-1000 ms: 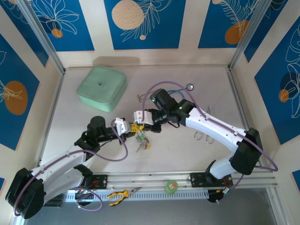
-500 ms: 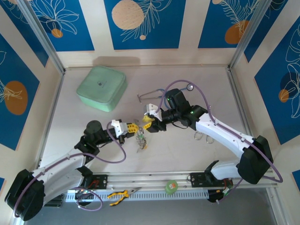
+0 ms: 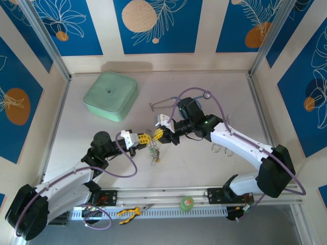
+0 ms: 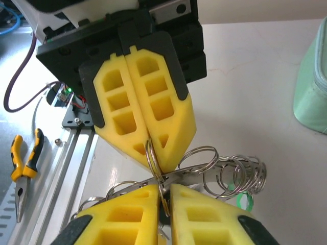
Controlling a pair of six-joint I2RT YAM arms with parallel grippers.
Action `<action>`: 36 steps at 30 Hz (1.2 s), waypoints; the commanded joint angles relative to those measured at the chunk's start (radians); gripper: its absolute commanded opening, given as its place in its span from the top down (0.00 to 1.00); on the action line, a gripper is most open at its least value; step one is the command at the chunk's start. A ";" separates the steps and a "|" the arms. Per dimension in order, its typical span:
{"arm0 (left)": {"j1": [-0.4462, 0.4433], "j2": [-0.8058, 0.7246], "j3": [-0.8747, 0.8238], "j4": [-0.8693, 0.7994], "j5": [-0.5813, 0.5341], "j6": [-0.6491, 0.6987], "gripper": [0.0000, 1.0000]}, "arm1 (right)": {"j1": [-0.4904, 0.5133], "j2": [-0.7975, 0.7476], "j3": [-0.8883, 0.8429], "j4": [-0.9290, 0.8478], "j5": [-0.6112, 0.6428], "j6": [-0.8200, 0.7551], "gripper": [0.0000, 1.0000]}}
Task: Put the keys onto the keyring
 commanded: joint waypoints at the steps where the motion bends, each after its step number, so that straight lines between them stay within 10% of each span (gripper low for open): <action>1: -0.008 -0.011 -0.003 0.062 0.031 -0.012 1.00 | 0.001 0.007 0.023 -0.021 0.003 0.007 0.96; 11: -0.008 0.020 0.017 0.102 0.090 -0.030 1.00 | -0.017 0.028 0.021 -0.056 0.026 0.011 0.95; 22: -0.007 0.067 0.015 0.172 0.102 -0.052 1.00 | 0.001 -0.037 -0.037 0.059 0.053 -0.014 0.66; 36: -0.008 0.103 -0.002 0.243 0.131 -0.092 1.00 | -0.013 -0.117 -0.176 0.293 0.051 -0.020 0.64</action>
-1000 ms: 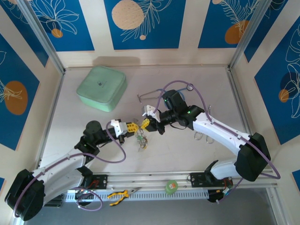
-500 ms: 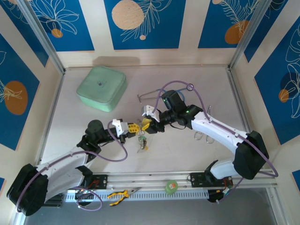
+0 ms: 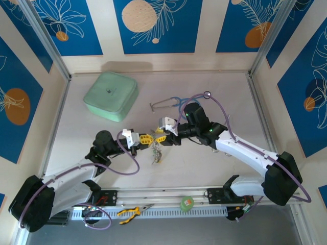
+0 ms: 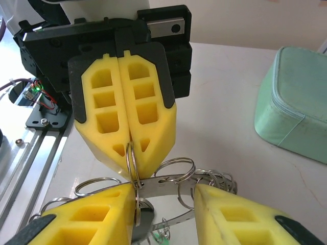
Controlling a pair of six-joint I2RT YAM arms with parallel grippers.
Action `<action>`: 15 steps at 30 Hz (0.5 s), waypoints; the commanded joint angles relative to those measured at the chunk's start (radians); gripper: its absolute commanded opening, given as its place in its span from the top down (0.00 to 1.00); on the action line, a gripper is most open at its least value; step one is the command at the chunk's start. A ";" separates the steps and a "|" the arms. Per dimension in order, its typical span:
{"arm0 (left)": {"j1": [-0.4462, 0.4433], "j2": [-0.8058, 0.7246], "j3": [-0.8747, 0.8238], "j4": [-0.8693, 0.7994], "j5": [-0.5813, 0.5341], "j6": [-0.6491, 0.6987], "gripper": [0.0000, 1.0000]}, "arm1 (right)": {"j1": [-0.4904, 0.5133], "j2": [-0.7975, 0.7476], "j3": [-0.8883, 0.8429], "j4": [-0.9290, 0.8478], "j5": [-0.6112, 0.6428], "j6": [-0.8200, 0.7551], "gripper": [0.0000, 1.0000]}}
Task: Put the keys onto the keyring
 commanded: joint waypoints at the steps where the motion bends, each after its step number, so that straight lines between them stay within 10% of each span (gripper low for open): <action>1: -0.008 -0.002 0.001 0.093 0.045 -0.023 1.00 | -0.006 -0.015 -0.012 0.050 -0.021 -0.011 0.64; 15: -0.007 0.003 0.007 0.101 0.062 -0.039 1.00 | 0.000 0.008 0.010 0.026 -0.088 -0.020 0.77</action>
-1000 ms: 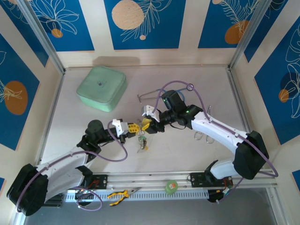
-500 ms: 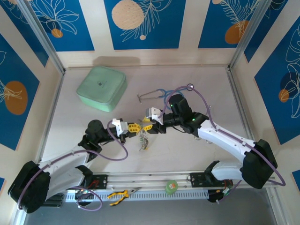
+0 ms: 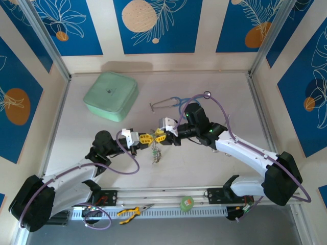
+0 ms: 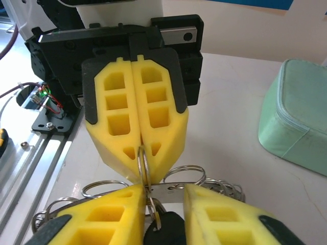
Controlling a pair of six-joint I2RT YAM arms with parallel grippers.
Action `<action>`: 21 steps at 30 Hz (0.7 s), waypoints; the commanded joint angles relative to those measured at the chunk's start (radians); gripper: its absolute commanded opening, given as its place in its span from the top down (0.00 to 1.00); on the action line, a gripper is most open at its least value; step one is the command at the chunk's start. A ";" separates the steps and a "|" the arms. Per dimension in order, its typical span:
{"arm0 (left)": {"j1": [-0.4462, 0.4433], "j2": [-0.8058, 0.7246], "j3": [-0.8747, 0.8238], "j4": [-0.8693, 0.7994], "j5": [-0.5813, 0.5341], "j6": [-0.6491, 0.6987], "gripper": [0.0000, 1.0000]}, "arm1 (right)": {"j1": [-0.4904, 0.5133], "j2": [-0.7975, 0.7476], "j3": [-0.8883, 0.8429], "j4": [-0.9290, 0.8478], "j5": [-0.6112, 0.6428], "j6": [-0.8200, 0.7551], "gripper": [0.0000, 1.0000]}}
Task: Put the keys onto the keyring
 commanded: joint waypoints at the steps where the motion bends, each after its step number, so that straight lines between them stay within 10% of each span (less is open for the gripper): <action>1: -0.007 0.001 0.006 0.073 0.057 -0.013 1.00 | 0.000 0.009 0.016 0.001 -0.052 -0.017 0.79; 10: -0.007 0.012 0.005 0.080 0.062 -0.020 1.00 | 0.003 0.030 0.044 -0.040 -0.119 -0.050 1.00; 21: -0.008 -0.051 0.002 -0.172 -0.053 0.113 0.80 | -0.006 0.056 0.103 -0.207 -0.037 -0.105 1.00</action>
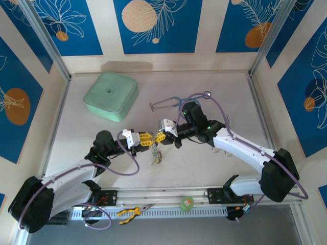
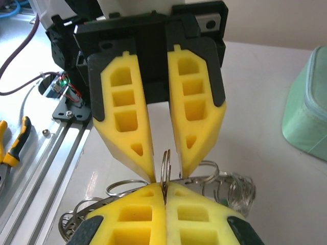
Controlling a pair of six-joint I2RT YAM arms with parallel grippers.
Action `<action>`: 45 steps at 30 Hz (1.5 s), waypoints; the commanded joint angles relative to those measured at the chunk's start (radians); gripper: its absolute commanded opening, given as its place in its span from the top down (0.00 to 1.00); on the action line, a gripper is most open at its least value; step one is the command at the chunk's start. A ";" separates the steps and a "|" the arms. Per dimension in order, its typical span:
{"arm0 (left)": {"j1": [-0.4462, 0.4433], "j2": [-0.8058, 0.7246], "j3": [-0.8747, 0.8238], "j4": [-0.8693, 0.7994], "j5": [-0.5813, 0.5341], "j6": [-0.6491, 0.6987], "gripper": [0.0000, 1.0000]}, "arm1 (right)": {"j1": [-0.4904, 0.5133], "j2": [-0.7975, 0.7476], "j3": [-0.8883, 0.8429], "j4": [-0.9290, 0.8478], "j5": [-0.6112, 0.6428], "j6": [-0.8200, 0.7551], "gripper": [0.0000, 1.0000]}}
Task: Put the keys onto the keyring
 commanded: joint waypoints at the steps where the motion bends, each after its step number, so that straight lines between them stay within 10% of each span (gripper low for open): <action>1: -0.007 -0.038 0.007 -0.102 -0.029 0.065 0.81 | -0.002 0.013 0.056 -0.087 0.010 -0.040 1.00; 20: -0.008 -0.053 0.086 -0.290 -0.021 0.157 1.00 | 0.093 0.120 0.258 -0.340 0.130 -0.161 1.00; 25: -0.008 -0.069 0.068 -0.256 -0.019 0.145 1.00 | 0.020 0.043 0.155 -0.179 0.038 -0.045 0.70; 32: -0.008 -0.067 0.050 -0.191 -0.013 0.127 1.00 | 0.032 0.039 0.108 -0.160 0.064 0.000 0.64; 45: -0.007 -0.071 0.045 -0.187 -0.006 0.125 1.00 | 0.007 0.026 0.107 -0.182 0.053 0.024 1.00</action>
